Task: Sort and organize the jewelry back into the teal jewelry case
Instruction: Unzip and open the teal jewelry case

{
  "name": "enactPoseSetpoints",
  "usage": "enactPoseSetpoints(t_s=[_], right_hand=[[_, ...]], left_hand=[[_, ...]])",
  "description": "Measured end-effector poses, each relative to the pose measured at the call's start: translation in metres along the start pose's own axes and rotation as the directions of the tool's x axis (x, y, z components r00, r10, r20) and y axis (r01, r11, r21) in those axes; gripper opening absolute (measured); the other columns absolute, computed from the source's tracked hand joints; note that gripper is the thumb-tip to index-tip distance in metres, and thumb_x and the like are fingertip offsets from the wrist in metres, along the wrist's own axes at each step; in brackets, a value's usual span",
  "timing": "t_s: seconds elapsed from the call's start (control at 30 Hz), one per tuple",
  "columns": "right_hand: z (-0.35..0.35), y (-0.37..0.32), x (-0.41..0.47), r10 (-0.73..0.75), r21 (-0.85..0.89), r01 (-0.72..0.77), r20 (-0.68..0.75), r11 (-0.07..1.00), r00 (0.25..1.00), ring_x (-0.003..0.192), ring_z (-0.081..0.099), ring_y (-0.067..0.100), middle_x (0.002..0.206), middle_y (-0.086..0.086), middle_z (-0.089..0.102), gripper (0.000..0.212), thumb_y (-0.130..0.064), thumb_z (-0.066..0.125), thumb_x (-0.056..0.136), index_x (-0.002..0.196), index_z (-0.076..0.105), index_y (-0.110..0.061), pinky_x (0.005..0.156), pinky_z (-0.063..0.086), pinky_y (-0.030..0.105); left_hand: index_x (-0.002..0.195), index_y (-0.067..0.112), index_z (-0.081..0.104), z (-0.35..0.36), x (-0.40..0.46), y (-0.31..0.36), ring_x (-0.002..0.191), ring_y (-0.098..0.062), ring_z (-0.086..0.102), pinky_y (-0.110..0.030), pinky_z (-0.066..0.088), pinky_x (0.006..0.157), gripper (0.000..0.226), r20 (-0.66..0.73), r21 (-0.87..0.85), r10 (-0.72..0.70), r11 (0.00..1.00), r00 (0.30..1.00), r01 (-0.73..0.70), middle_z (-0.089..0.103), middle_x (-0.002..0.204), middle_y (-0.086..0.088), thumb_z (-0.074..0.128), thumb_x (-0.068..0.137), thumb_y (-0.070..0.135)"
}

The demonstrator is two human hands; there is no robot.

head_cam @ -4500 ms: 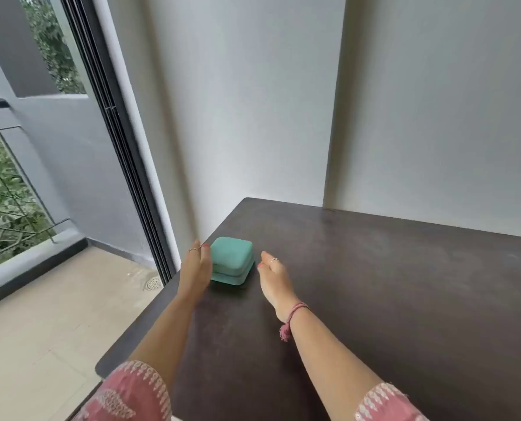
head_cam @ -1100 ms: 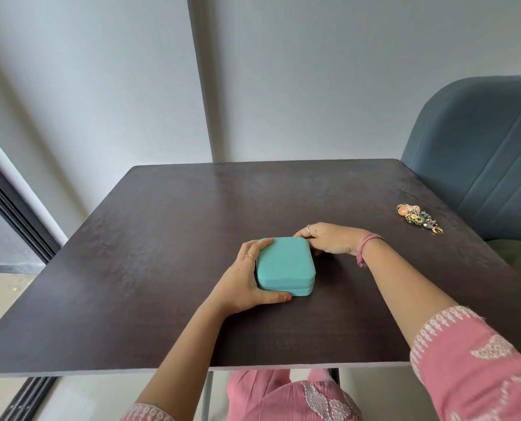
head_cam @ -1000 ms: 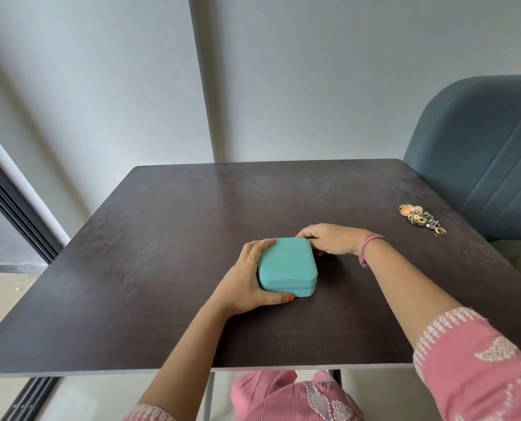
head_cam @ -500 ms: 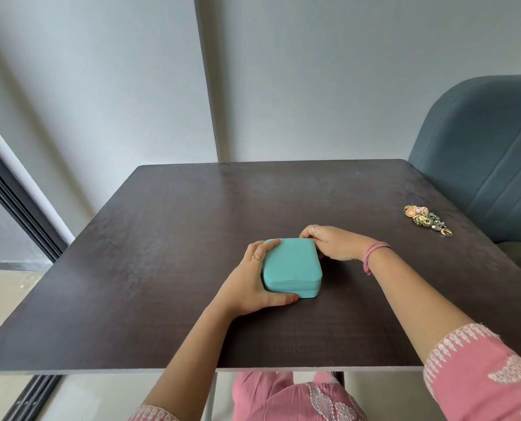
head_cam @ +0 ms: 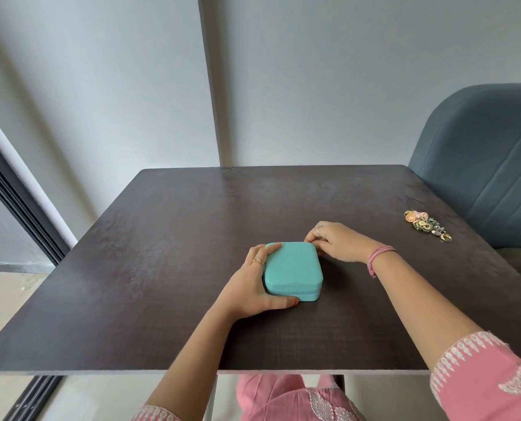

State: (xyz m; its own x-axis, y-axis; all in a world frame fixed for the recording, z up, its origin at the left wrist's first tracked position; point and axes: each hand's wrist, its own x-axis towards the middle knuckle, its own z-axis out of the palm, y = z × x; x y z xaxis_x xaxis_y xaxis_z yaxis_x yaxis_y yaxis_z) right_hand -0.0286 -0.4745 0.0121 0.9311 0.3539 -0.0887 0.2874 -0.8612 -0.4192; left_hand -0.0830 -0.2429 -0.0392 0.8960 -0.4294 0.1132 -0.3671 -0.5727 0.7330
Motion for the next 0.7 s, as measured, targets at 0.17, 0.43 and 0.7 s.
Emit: enactPoseSetpoints(t_s=[0.17, 0.43, 0.7], right_hand=[[0.007, 0.003, -0.027, 0.008, -0.067, -0.016, -0.116, 0.998, 0.993, 0.101, 0.057, 0.013, 0.109, -0.003, 0.058, 0.026, -0.012, 0.046, 0.098, 0.111, 0.067, -0.018, 0.092, 0.043, 0.025], [0.047, -0.011, -0.093, 0.041, -0.037, -0.054, -0.288, 0.998, 0.957, 0.099, 0.058, 0.01, 0.103, -0.01, 0.06, 0.02, -0.02, 0.046, 0.099, 0.107, 0.064, -0.022, 0.087, 0.045, 0.026], [0.089, -0.042, -0.123, 0.046, -0.137, -0.16, -0.605, 0.978, 0.795, 0.065, 0.067, 0.016, 0.074, -0.005, 0.069, 0.013, -0.011, 0.076, 0.077, 0.088, 0.072, -0.017, 0.056, 0.054, 0.028]], left_hand=[[0.142, 0.038, 0.023, 0.0, -0.001, 0.001, 0.119, -0.001, 0.041, -0.022, 0.038, 0.1, 0.103, -0.01, 0.001, -0.007, 1.0, 1.0, 0.007, 0.024, 0.137, 0.025, 0.085, 0.06, 0.049], [0.142, 0.039, 0.022, 0.0, -0.002, 0.001, 0.12, -0.002, 0.042, -0.024, 0.039, 0.101, 0.104, -0.01, -0.01, -0.019, 1.0, 1.0, 0.019, 0.024, 0.138, 0.025, 0.085, 0.059, 0.049], [0.143, 0.041, 0.02, 0.001, -0.003, 0.003, 0.121, -0.004, 0.042, -0.028, 0.04, 0.103, 0.105, -0.007, -0.001, -0.028, 1.0, 1.0, 0.028, 0.022, 0.141, 0.025, 0.084, 0.06, 0.05]])
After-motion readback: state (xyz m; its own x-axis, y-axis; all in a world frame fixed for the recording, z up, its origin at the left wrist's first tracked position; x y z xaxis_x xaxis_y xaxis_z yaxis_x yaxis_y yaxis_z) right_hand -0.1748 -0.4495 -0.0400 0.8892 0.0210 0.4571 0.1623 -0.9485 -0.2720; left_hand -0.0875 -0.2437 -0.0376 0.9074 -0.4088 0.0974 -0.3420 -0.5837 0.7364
